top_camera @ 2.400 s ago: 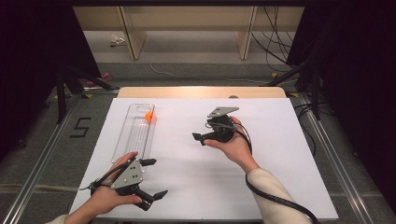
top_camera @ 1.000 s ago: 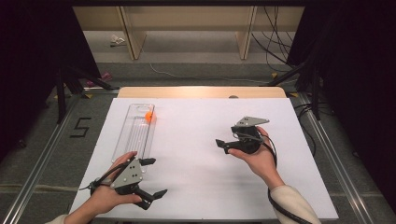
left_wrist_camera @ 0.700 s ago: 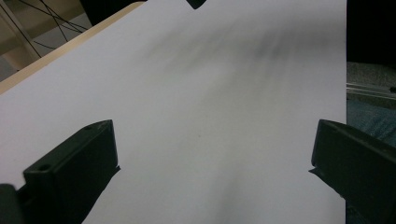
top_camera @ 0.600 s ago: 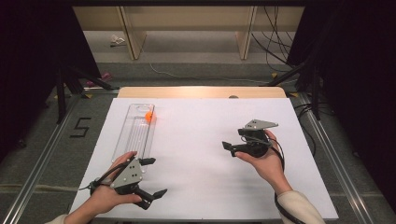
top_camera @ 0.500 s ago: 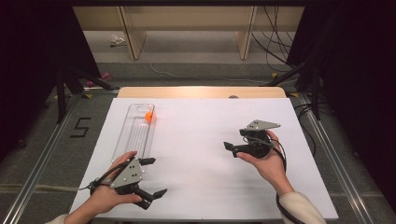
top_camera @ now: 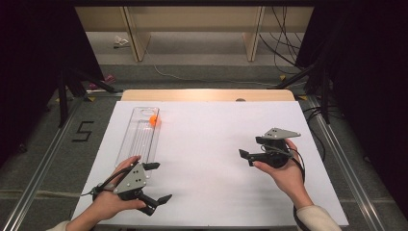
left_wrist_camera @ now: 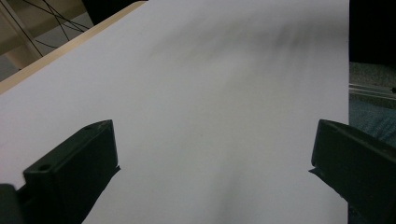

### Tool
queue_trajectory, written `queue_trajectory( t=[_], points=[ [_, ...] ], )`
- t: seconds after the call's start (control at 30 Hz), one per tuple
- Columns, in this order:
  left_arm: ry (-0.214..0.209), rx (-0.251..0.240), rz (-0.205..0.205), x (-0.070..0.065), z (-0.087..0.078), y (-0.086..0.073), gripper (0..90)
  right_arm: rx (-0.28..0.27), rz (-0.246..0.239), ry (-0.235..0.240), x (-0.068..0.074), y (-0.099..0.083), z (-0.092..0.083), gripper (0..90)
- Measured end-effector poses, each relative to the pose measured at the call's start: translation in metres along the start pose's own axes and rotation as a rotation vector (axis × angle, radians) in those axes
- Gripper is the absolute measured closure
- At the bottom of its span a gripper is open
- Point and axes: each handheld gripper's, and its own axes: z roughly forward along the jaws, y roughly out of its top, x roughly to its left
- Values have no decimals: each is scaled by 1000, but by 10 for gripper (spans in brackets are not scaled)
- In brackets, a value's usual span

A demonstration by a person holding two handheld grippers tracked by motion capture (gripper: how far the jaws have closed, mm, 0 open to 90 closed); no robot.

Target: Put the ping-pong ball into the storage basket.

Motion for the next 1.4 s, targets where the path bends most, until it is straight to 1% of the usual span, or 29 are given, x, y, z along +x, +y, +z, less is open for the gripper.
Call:
queue_trajectory(
  t=[0.27, 0.47, 0.67, 0.87, 1.13, 1.4],
  points=[
    [2, 0, 1, 1, 0, 0, 0, 2, 8, -11, -1, -9, -12, 168],
    [3, 3, 0, 1, -1, 0, 0, 14, 5, -13, -1, -16, -18, 167],
    [4, 3, -2, 2, -1, -1, 0, 13, 11, -20, -2, -21, -25, 167],
    [3, 3, -3, 1, -1, 0, 0, 9, 28, -29, -4, -26, -32, 167],
    [3, 0, -5, 1, -1, 0, 0, 5, 30, -30, -4, -28, -32, 167],
    [-1, 0, -2, 1, -1, 0, 0, -17, 31, -36, -5, -27, -34, 167]
  ],
)
